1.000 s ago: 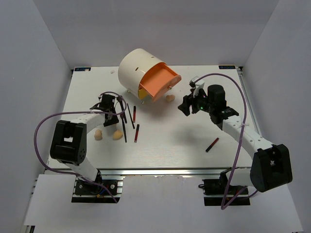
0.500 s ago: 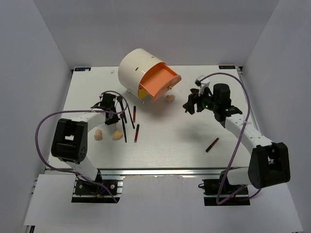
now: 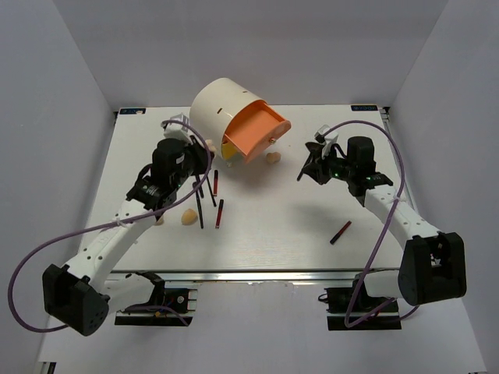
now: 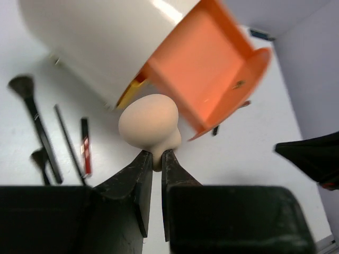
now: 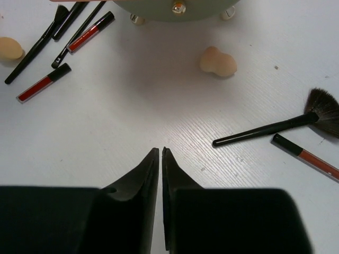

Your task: Organize the makeup

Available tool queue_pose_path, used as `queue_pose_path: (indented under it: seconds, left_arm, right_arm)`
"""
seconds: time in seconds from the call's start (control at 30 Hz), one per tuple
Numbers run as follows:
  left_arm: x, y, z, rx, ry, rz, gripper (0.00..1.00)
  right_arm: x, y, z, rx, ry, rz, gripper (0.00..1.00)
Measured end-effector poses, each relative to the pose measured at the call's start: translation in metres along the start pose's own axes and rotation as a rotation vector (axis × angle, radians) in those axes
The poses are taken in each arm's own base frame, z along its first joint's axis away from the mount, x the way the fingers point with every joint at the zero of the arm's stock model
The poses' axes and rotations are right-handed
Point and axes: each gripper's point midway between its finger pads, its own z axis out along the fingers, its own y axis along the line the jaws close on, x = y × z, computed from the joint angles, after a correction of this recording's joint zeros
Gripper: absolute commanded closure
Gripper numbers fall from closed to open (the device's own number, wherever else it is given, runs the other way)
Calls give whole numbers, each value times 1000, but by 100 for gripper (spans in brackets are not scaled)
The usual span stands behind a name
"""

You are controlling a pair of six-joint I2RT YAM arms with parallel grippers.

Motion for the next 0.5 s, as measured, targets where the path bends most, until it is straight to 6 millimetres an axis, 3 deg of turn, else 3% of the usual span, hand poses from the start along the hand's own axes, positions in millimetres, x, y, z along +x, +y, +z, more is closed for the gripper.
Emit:
queue_pose_path:
  seconds: [0.07,0.17,0.3,0.4,0.5]
  left_arm:
    - [-17,-23,4,60,-35,24,100]
    - [-42,-50,28,118,-75,77,100]
    - [-56,-80,83,162,-67,169,100]
    - [-47,-92,127,173,-26,245,100]
    - [-24,-92,149,168,38,306,98]
  right_arm:
    - [1,-1,-1,1,0,9,76]
    - [2,-1,1,-6,2,23,65]
    - [11,-3,6,-15,21,54,57]
    - [16,-4,9,-16,34,69,52]
    - [17,-6,11,-9,34,70,43]
